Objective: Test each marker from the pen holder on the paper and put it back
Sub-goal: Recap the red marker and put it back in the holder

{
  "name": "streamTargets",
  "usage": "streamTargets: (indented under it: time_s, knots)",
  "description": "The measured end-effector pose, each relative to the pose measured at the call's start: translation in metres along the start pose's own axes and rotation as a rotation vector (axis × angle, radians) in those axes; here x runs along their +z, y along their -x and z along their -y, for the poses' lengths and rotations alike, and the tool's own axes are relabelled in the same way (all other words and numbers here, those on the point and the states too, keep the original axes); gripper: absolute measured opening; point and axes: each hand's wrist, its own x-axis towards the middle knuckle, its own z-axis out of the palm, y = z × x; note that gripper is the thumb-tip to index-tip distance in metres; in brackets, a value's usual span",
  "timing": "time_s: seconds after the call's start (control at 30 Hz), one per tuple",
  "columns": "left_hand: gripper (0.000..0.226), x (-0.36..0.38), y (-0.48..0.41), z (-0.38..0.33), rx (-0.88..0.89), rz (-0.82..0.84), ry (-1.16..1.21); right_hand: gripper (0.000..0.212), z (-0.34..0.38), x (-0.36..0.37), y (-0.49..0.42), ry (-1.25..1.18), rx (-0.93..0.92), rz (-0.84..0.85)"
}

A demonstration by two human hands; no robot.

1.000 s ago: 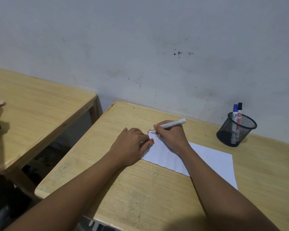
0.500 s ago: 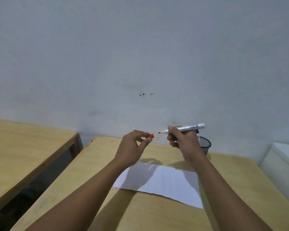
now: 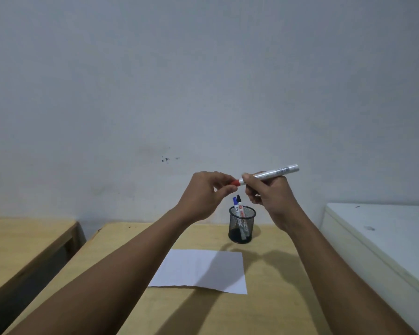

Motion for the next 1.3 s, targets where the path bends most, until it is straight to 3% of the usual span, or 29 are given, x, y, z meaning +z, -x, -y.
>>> streamTargets:
  time_s: [0.17, 0.3, 0.33, 0.4, 0.47, 0.53, 0.67, 0.83, 1.0, 1.17, 1.3]
  knots:
    - [0.016, 0.004, -0.003, -0.016, 0.182, -0.141, -0.116, 0.022, 0.015, -0.005, 0.003, -0.071, 0.008, -0.04]
    - [0.015, -0.002, -0.011, -0.024, 0.265, -0.188, -0.226, 0.029, 0.02, 0.001, 0.001, -0.169, 0.141, -0.118]
    - [0.017, -0.005, -0.014, -0.028, 0.237, -0.17, -0.221, 0.038, 0.018, 0.002, -0.001, -0.187, 0.196, -0.19]
    - [0.019, -0.011, -0.023, -0.031, 0.182, -0.131, -0.179, 0.078, 0.009, 0.005, -0.005, -0.153, 0.243, -0.37]
    - [0.018, -0.012, -0.03, -0.03, 0.152, -0.077, -0.137, 0.098, -0.003, 0.005, -0.005, -0.032, 0.179, -0.457]
    - [0.016, -0.008, -0.034, -0.024, 0.115, -0.023, -0.103, 0.076, -0.015, 0.004, -0.005, 0.096, 0.045, -0.436]
    - [0.02, 0.009, -0.043, -0.006, 0.037, 0.028, -0.122, 0.017, -0.035, 0.0, -0.012, 0.328, -0.131, -0.203]
    - [0.027, 0.042, -0.058, 0.024, -0.09, 0.035, -0.038, 0.001, -0.068, -0.009, -0.037, 0.615, -0.126, -0.139]
    - [0.038, 0.069, -0.073, 0.058, -0.28, -0.016, -0.08, 0.016, -0.093, -0.022, -0.072, 0.617, -0.107, -0.241]
    - [0.043, 0.098, -0.076, 0.095, -0.452, 0.067, -0.178, 0.059, -0.118, -0.03, -0.096, 0.69, -0.122, -0.142]
    - [0.05, 0.121, -0.079, 0.114, -0.557, 0.121, -0.179, 0.049, -0.14, -0.031, -0.106, 0.891, -0.113, -0.082]
